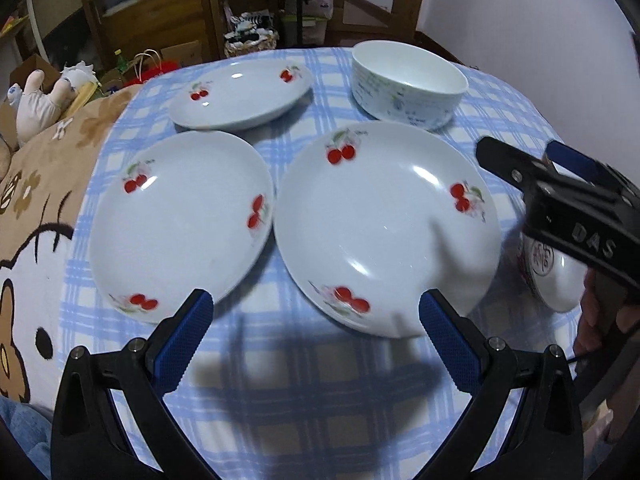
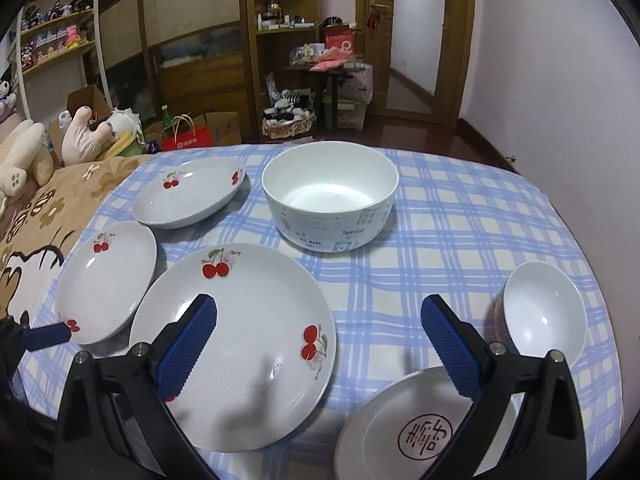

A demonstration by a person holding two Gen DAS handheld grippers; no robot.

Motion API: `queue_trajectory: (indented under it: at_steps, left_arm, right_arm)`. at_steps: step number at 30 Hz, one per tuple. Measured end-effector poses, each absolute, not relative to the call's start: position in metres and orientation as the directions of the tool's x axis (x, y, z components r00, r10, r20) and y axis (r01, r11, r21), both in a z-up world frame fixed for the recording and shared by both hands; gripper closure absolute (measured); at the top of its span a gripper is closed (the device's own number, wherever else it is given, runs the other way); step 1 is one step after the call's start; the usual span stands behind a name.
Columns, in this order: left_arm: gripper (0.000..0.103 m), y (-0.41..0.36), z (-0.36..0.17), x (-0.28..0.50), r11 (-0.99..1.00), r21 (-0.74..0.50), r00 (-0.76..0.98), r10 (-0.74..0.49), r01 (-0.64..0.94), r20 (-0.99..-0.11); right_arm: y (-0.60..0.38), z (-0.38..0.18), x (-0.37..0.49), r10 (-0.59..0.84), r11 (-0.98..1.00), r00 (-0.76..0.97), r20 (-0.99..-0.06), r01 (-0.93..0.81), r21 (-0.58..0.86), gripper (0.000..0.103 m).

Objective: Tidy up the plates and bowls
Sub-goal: 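Move the left tool to a large cherry plate's rim while the right tool reaches its opposite rim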

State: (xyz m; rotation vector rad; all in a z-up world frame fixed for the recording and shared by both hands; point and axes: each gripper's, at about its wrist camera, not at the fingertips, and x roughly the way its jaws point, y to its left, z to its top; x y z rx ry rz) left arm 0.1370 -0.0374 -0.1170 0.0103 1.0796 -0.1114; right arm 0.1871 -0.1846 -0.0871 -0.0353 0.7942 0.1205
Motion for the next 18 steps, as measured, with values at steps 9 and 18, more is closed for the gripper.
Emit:
queue_trajectory:
  at_steps: [9,18]
  left_arm:
    - [0.018,-0.040,-0.134,0.140,0.989,-0.139,0.387,-0.150,0.057,-0.910]
    - [0.025,-0.035,-0.142,0.158,0.980,-0.199,0.360,-0.193,0.021,-0.913]
  right_arm:
    - [-0.192,-0.100,0.204,0.155,0.985,0.605,-0.781,-0.158,0.072,0.009]
    - [-0.191,-0.119,0.222,0.204,0.973,0.505,-0.839,-0.195,0.119,0.050]
